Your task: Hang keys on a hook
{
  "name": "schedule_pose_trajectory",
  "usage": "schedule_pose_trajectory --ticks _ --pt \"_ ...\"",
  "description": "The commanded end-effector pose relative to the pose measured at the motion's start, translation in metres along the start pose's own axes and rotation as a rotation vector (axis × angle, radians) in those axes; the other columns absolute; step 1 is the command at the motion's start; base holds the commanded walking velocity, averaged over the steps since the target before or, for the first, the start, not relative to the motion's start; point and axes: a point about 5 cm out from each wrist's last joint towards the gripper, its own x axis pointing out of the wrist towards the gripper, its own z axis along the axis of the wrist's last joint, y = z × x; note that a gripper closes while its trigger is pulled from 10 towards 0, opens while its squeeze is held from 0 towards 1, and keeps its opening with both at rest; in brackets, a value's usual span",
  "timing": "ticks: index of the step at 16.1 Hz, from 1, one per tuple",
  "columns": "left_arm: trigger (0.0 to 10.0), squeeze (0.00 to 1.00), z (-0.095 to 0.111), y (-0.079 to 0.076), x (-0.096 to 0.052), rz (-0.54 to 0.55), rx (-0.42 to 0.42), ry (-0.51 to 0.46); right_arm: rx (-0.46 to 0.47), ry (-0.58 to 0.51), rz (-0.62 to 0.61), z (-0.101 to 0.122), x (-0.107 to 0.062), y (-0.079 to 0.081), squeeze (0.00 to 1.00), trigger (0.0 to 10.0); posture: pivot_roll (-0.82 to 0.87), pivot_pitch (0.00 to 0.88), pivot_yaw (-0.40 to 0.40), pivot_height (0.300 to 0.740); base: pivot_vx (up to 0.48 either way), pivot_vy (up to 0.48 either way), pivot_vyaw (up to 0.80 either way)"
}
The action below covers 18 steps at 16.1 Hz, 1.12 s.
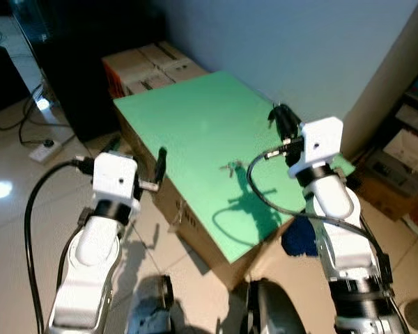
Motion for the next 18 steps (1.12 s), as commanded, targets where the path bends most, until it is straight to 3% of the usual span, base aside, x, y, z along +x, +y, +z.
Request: schedule_pose_trajectory --ticks 1,3,7,13,18 --pt "10.0 0.00 0.002 -0.006 0.000 -0.057 -0.029 -0.014 0.013 0.007 -0.024 0.001 -0.003 -0.002 0.00 10.0 0.01 0.006 -0.024 0.704 0.000 0.000 0.00" --pt "10.0 0.00 0.005 -0.013 -0.004 -0.126 -0.056 -0.026 0.021 0.023 -0.033 -0.001 -0.007 -0.003 0.00 10.0 0.01 0.000 -0.023 0.723 0.000 0.000 0.00" --pt "10.0 0.00 -0.005 0.001 -0.007 0.012 -0.018 0.022 0.049 0.088 -0.070 -0.011 -0.022 -0.007 0.00 10.0 0.00 0.000 -0.025 0.740 0.000 0.000 0.00" --pt "10.0 0.00 -0.014 0.002 -0.019 0.030 -0.024 0.058 0.072 0.171 -0.076 -0.024 -0.052 -0.003 0.00 10.0 0.00 0.000 -0.021 0.740 0.000 0.000 0.00" --pt "10.0 0.00 -0.027 0.003 -0.031 0.058 -0.004 0.103 0.082 0.225 -0.068 -0.033 -0.056 0.005 0.00 10.0 0.00 0.000 -0.029 0.740 0.000 0.000 0.00"
